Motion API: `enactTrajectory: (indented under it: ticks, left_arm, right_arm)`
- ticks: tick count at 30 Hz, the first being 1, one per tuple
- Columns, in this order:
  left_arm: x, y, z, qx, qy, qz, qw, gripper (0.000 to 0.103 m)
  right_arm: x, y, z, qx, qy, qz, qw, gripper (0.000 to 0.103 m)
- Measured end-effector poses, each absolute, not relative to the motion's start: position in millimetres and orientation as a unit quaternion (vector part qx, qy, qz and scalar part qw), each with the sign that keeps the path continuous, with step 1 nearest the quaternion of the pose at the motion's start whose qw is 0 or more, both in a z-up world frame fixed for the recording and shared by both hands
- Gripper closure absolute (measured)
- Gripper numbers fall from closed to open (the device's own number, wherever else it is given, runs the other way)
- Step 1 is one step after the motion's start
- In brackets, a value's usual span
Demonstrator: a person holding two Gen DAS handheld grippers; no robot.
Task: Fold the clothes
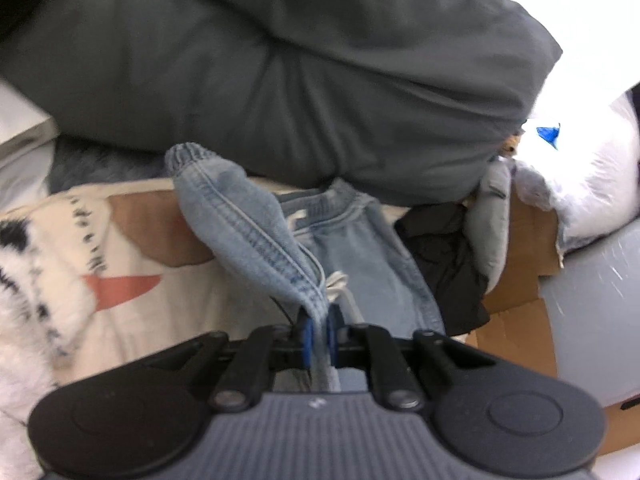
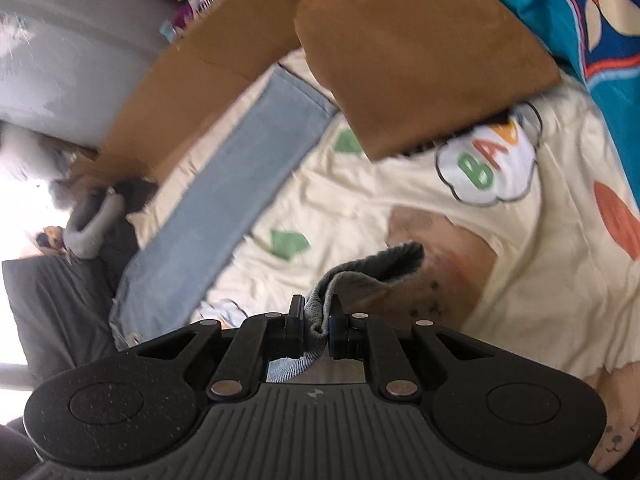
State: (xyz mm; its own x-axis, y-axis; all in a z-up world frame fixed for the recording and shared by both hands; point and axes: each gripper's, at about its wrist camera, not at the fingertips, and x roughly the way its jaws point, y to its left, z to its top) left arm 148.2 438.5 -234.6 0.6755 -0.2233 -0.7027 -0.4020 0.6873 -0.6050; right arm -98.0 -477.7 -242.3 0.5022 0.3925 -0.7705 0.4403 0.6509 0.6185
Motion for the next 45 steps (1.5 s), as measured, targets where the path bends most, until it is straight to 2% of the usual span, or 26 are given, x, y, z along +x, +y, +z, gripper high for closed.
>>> enactTrajectory:
  ticks: [8,19,35,45]
  left_arm:
    - [194,402,-209,-0.38,0.395,0.025,0.836,0.095]
    - [240,374,-217,-0.377,0.398,0.01,0.836,0.095]
    - [343,310,-285,-0.327,0.436,-0.02,0.838,0.095]
    - [368,296,-321,-0.329,0.439,-0.012,0.836,0.095]
  right_arm:
    - [-64,-488,-222,0.416,0.473,-0.008,0.777,0.094]
    - [8,-495,-212,0.399,0.463,-0.015,0.791,0.094]
    - [145,-497,-280,0.356,0.495,-0.049,0.791,0.093]
    - [221,-496,-321,0.359,0.507,-0.089,0.779,0.093]
